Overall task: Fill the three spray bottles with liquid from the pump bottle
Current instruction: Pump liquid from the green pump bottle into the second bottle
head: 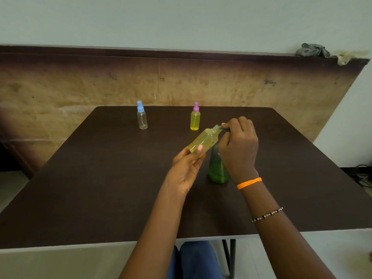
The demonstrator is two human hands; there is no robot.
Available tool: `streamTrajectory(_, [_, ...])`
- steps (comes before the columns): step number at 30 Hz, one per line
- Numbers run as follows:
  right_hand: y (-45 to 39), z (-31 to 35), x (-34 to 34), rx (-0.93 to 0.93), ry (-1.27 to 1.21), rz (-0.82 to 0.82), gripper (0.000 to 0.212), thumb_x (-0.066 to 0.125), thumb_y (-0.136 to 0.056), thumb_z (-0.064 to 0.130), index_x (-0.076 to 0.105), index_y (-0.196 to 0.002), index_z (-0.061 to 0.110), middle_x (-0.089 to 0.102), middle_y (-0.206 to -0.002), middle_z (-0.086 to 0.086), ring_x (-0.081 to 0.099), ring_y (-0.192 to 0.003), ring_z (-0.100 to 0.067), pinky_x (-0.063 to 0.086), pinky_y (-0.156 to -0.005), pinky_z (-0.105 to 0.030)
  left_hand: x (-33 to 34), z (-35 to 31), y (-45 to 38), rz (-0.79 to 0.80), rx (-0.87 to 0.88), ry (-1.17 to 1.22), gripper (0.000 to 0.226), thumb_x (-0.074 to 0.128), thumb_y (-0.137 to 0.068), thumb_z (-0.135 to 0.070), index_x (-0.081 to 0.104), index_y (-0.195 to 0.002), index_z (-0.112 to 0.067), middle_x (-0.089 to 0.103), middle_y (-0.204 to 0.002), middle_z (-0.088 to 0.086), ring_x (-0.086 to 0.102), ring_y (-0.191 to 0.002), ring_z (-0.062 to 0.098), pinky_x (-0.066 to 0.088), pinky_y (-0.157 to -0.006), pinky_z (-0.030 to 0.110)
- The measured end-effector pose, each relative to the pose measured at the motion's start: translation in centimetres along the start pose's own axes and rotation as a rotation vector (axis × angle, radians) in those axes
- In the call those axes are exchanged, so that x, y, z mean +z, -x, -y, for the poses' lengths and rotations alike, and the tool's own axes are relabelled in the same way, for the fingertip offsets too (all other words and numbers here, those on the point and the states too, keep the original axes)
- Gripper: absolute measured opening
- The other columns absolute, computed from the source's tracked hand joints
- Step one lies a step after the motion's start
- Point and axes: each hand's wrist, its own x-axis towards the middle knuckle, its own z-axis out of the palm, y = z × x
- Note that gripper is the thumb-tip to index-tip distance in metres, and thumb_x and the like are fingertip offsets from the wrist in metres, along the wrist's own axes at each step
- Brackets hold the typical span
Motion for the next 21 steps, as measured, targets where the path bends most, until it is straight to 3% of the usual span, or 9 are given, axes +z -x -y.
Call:
streamTrajectory(7, [0.4, 0.0, 0.5, 0.011, -0.016, -0.053, 0.023, 0.038, -0.078, -0.001, 0.061, -0.073, -0.001, 0.055, -0.074, -0.015, 0.043, -0.073, -0.022, 0.035, -0.060, -0.027, 0.1, 0.9, 0.1, -0.001, -0.039, 0.067, 0.013, 0.053, -0.089, -0.004, 0.062, -0.099, -0.002, 0.072, -0.089, 0.008, 0.068, -0.087, 0.015, 0.052, -0.085, 0.024])
streamTrajectory(12, [0.7, -0.7, 1.4, -0.057, 0.018, -0.118, 0.024, 0.041, -0.084, -0.003, 0.058, -0.067, -0.001, 0.056, -0.072, -0.018, 0.043, -0.073, -0.024, 0.042, -0.062, -0.031, -0.1, 1.1, 0.1, -0.003, -0.031, 0.059, 0.015, 0.053, -0.090, -0.005, 0.061, -0.101, -0.001, 0.068, -0.100, 0.012, 0.064, -0.096, 0.019, 0.051, -0.089, 0.026])
streamTrajectory(18, [0.3, -0.6, 0.2, -0.070, 0.000, -0.056, 0.027, 0.036, -0.081, 0.001, 0.062, -0.074, -0.002, 0.056, -0.074, -0.015, 0.044, -0.073, -0.022, 0.041, -0.061, -0.030, 0.2, 1.5, 0.5, -0.023, -0.041, 0.054, 0.016, 0.055, -0.089, -0.009, 0.061, -0.102, -0.003, 0.069, -0.097, 0.009, 0.064, -0.096, 0.018, 0.050, -0.089, 0.025])
streamTrajectory(21, [0.2, -0.4, -0.8, -0.036, -0.068, 0.027, 0.036, 0.031, -0.078, 0.004, 0.066, -0.084, -0.002, 0.059, -0.079, -0.014, 0.054, -0.076, -0.027, 0.046, -0.062, -0.032, 0.5, 1.6, 0.7, -0.061, -0.056, 0.051, 0.013, 0.055, -0.090, -0.009, 0.060, -0.100, -0.004, 0.066, -0.099, 0.010, 0.062, -0.095, 0.017, 0.050, -0.086, 0.024])
